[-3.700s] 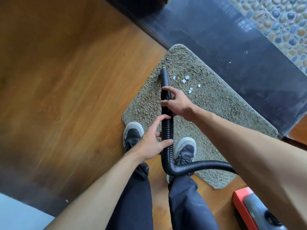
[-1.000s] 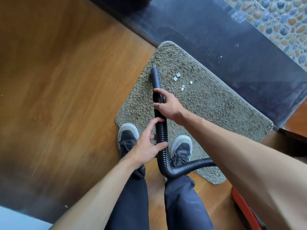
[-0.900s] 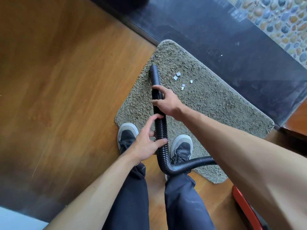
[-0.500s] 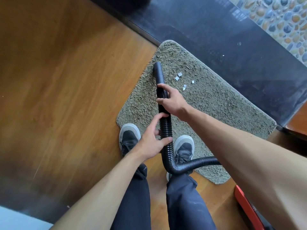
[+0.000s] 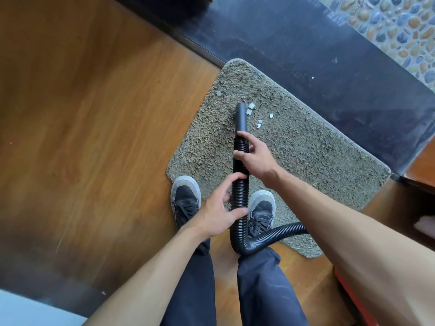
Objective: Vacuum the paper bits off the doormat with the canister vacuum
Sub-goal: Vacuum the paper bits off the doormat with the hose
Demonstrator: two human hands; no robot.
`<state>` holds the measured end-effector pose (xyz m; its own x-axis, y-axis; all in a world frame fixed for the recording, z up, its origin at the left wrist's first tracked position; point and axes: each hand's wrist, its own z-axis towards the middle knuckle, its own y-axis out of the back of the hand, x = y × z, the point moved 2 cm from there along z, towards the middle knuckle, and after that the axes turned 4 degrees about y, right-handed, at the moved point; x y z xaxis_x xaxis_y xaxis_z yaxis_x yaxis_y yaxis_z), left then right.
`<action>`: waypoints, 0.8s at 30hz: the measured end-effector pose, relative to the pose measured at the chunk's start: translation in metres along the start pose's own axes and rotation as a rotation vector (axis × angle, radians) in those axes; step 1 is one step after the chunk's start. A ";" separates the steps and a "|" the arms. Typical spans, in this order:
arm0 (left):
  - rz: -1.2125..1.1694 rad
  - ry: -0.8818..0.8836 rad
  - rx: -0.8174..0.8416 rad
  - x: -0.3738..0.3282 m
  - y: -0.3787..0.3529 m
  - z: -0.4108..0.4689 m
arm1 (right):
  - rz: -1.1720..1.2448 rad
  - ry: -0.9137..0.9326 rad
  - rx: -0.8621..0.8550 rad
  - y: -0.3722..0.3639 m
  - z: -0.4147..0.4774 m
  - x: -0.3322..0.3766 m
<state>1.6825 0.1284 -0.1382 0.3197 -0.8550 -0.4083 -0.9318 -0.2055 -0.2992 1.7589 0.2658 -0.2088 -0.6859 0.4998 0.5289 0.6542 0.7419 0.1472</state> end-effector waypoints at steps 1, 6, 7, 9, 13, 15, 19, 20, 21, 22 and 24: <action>-0.018 0.004 -0.012 0.001 0.001 -0.001 | -0.031 0.010 0.018 -0.003 0.001 0.003; -0.076 0.001 -0.066 -0.001 0.013 -0.002 | -0.198 0.075 0.072 -0.022 0.013 0.027; -0.090 0.003 -0.070 -0.002 0.017 -0.002 | -0.225 0.084 0.080 -0.026 0.015 0.032; -0.131 0.009 -0.076 -0.004 0.023 -0.002 | -0.266 0.093 0.091 -0.031 0.021 0.040; -0.152 0.016 -0.071 -0.009 0.031 -0.002 | -0.329 0.093 0.100 -0.036 0.029 0.052; -0.139 0.024 -0.059 -0.013 0.033 0.000 | -0.334 0.079 0.100 -0.034 0.030 0.055; -0.109 0.032 -0.026 -0.021 0.030 0.003 | -0.318 0.068 0.052 -0.022 0.030 0.054; -0.105 0.033 -0.020 -0.022 0.029 0.004 | -0.295 0.063 0.042 -0.018 0.029 0.053; -0.100 0.035 -0.017 -0.023 0.027 0.005 | -0.272 0.054 0.035 -0.014 0.028 0.052; -0.097 0.034 -0.013 -0.024 0.026 0.005 | -0.252 0.046 0.029 -0.011 0.027 0.050; -0.080 0.029 -0.003 -0.026 0.023 0.006 | -0.230 0.032 0.009 -0.007 0.026 0.047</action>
<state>1.6535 0.1486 -0.1394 0.3879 -0.8494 -0.3579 -0.9041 -0.2750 -0.3271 1.7142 0.2956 -0.2064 -0.8059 0.3025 0.5090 0.4787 0.8388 0.2593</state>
